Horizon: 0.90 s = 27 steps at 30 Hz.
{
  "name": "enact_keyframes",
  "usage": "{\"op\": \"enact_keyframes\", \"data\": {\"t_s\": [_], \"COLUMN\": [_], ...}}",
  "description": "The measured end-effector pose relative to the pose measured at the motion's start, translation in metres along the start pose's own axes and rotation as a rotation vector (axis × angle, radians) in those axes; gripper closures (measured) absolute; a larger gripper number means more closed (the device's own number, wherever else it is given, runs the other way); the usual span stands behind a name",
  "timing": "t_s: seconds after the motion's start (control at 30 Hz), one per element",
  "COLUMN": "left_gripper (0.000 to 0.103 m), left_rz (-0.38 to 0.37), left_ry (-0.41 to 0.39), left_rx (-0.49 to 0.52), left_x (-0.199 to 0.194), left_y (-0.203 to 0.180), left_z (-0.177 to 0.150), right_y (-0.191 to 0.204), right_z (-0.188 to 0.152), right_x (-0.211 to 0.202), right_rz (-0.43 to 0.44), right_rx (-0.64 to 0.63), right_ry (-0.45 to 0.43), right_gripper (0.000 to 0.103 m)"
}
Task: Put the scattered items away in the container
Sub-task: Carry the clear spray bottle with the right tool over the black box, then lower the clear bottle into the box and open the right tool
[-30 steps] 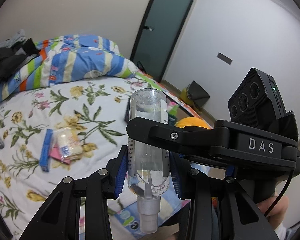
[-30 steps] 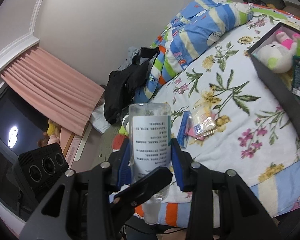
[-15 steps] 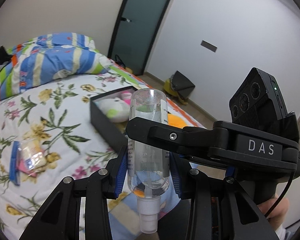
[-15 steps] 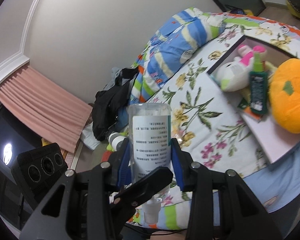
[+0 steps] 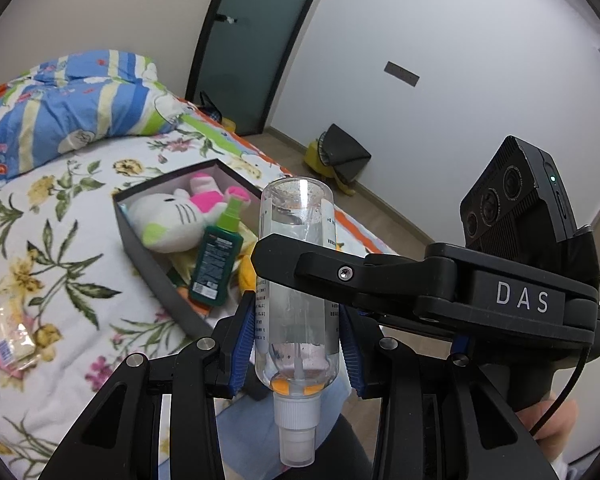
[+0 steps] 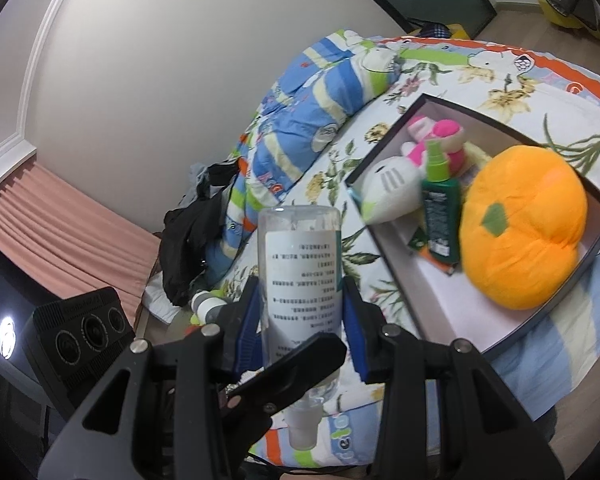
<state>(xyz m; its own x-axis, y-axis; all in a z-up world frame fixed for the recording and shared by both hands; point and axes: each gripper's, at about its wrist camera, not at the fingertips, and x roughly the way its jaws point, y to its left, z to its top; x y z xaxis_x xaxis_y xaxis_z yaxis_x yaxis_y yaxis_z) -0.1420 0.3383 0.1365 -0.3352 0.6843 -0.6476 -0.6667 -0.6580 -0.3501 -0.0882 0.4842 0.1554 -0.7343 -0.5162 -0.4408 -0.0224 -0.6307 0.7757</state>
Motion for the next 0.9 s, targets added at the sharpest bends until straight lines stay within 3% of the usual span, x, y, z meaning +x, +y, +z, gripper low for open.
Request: {"op": "enact_keyframes", "data": {"t_s": [0.9], "left_gripper": [0.063], "left_rz": [-0.009], "left_ry": [0.068], "left_rx": [-0.112], "left_x": [0.100], "left_y": [0.028], "left_z": [0.012], "right_y": [-0.078], "right_z": [0.047], "right_x": [0.046], "right_rz": [-0.076], "right_rx": [0.035], "right_ry": [0.078], "right_gripper": [0.062]}}
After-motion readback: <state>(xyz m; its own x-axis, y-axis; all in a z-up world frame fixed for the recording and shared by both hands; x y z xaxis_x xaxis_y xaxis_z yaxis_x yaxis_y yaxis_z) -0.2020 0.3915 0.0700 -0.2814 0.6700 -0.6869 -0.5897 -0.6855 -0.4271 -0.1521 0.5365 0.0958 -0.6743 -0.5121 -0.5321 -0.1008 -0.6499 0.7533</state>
